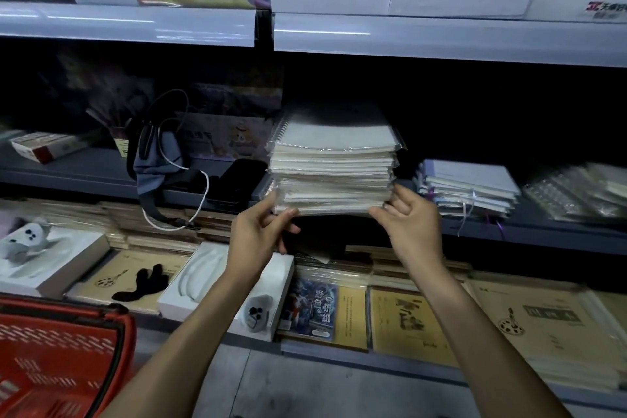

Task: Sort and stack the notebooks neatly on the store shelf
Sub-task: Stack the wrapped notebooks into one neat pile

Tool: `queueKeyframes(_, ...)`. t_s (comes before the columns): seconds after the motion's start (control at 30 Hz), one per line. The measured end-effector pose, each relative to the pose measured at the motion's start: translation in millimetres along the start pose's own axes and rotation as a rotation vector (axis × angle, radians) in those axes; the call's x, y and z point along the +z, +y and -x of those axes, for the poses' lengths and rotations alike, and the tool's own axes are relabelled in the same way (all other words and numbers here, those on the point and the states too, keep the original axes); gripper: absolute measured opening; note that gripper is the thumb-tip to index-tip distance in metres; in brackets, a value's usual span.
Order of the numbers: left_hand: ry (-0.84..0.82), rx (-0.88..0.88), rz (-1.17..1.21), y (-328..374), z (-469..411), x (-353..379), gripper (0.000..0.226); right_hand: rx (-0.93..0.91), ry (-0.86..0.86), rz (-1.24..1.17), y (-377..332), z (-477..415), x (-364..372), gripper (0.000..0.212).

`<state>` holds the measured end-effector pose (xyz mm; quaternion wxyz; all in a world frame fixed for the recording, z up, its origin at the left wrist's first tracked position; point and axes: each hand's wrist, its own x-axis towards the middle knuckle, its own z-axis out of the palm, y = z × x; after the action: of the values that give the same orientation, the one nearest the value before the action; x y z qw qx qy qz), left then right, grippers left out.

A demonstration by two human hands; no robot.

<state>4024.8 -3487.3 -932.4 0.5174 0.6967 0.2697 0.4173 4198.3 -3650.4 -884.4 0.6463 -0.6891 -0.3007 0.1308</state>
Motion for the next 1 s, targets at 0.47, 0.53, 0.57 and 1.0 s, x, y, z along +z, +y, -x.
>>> queueKeyframes(0.47,0.136,0.055,-0.301,18.1,-10.1,5.6,0.066,0.037,-0.074,0.091,-4.4,-13.7,-0.6,0.077)
queueKeyframes(0.53,0.146,0.066,-0.304,19.5,-8.7,6.8,0.065,0.038,-0.062,0.081,-7.1,-16.9,-0.8,0.076)
queueKeyframes(0.57,0.154,0.076,-0.304,20.5,-7.9,7.0,0.064,0.033,-0.042,0.066,-8.1,-17.6,-0.4,0.074)
queueKeyframes(1.0,0.047,-0.044,0.168,51.2,2.3,6.9,0.045,0.082,0.048,-0.335,-10.3,-13.0,12.3,0.038)
